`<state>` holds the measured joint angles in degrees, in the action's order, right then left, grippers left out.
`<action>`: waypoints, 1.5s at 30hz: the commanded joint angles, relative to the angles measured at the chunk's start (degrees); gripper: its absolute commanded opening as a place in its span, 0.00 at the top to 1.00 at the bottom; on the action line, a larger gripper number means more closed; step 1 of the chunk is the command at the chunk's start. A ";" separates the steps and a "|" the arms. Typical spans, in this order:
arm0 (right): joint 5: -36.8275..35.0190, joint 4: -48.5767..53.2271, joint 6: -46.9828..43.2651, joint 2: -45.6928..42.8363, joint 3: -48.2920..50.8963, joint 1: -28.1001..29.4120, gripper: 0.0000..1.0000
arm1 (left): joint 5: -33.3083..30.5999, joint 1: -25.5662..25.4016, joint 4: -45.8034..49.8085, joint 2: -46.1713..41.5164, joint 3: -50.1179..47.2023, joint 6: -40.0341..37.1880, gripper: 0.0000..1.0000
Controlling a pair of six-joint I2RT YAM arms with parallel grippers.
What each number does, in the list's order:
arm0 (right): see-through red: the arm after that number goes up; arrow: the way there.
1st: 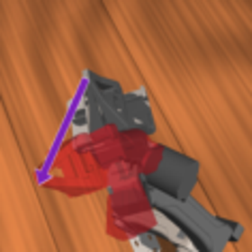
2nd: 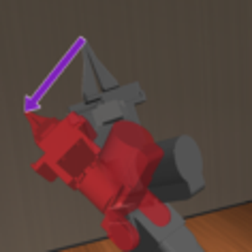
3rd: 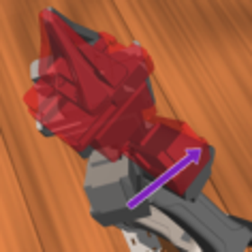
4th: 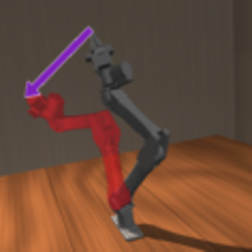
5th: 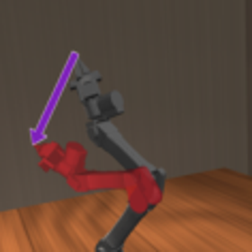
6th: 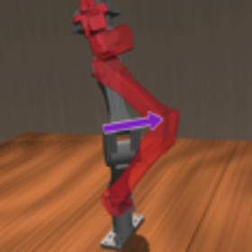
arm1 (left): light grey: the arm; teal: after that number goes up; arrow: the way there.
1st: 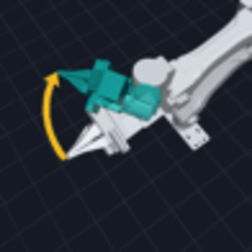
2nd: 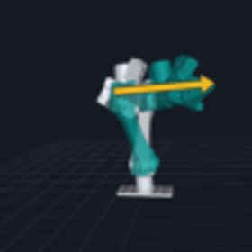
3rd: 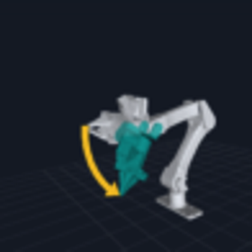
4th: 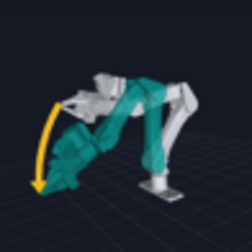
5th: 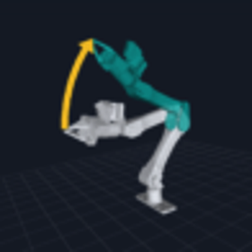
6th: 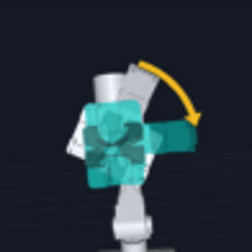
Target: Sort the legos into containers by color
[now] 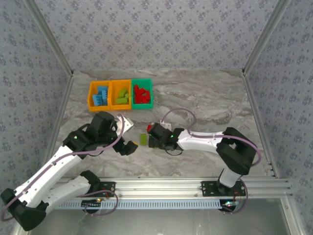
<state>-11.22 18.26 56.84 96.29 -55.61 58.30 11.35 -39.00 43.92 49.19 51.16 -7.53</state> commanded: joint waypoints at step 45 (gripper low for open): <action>17.14 -30.53 -50.97 20.03 -33.32 -13.02 0.81 | -28.61 4.00 -4.70 -11.28 -2.23 6.33 0.01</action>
<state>3.53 -15.33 9.72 110.89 -82.13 46.87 -12.95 -35.59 40.88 38.28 49.28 -2.96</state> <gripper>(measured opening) 0.238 0.993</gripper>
